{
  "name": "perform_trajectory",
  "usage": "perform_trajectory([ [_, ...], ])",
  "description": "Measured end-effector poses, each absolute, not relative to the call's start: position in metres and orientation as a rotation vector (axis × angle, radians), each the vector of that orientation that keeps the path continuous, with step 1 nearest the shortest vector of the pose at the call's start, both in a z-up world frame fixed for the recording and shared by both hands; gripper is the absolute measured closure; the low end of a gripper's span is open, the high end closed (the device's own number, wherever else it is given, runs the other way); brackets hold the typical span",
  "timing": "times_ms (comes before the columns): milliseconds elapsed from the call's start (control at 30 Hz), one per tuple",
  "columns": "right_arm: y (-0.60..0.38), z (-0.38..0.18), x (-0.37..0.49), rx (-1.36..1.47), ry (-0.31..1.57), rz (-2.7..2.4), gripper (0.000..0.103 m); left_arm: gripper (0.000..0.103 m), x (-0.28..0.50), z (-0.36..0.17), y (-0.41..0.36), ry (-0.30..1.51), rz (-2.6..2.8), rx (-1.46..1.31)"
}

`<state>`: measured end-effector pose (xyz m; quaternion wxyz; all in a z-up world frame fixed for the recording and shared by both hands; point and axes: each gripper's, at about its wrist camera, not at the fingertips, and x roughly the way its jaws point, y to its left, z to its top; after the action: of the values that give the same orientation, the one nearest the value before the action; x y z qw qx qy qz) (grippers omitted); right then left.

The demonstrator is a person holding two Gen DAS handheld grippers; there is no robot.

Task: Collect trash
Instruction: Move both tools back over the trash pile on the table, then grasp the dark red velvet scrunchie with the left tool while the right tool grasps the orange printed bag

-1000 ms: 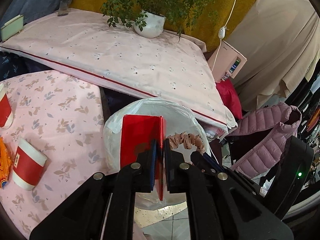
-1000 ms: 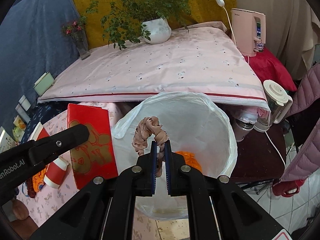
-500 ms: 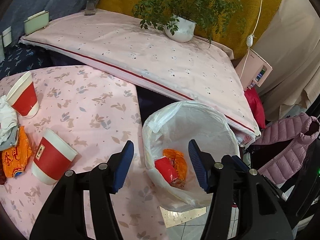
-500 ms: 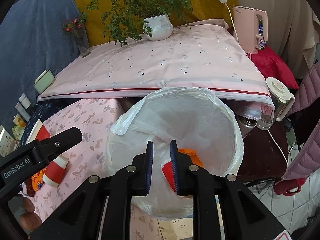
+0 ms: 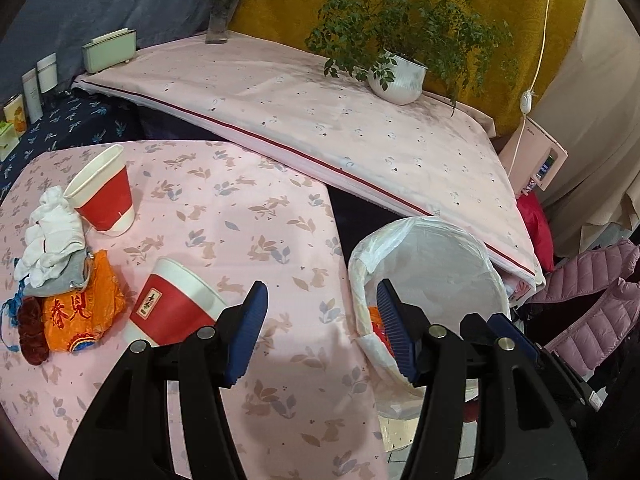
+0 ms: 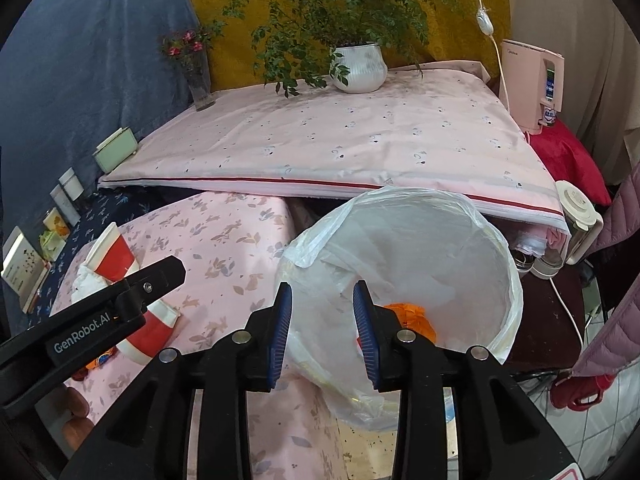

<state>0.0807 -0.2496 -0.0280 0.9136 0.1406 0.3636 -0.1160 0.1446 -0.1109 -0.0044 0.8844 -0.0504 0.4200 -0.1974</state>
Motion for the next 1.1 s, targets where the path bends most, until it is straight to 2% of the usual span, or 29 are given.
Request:
perform_trajectory([
  [67,-0.242,-0.027,0.081,0.281,0.747,-0.230,0.064,0.049,0.145,-0.005,-0.101,0.870,-0.391,-0.109],
  [367,-0.206,-0.028,0.087,0.259,0.763,-0.176,0.061,0.049,0.143,-0.013,-0.052,0.860,-0.257,-0.074],
  [600,-0.169,-0.032,0.092,0.236,0.784,-0.121,0.061,0.043,0.144,-0.022,-0.003,0.874,-0.161,-0.090],
  [800,-0.135,-0.039,0.097,0.221,0.805,-0.076,0.058,0.032,0.144,-0.034,0.044,0.881,-0.073,-0.082],
  [1100,-0.082,-0.057,0.105,0.217,0.858,0.005,0.057,0.032,0.144,-0.058,0.107,0.906,0.005,-0.089],
])
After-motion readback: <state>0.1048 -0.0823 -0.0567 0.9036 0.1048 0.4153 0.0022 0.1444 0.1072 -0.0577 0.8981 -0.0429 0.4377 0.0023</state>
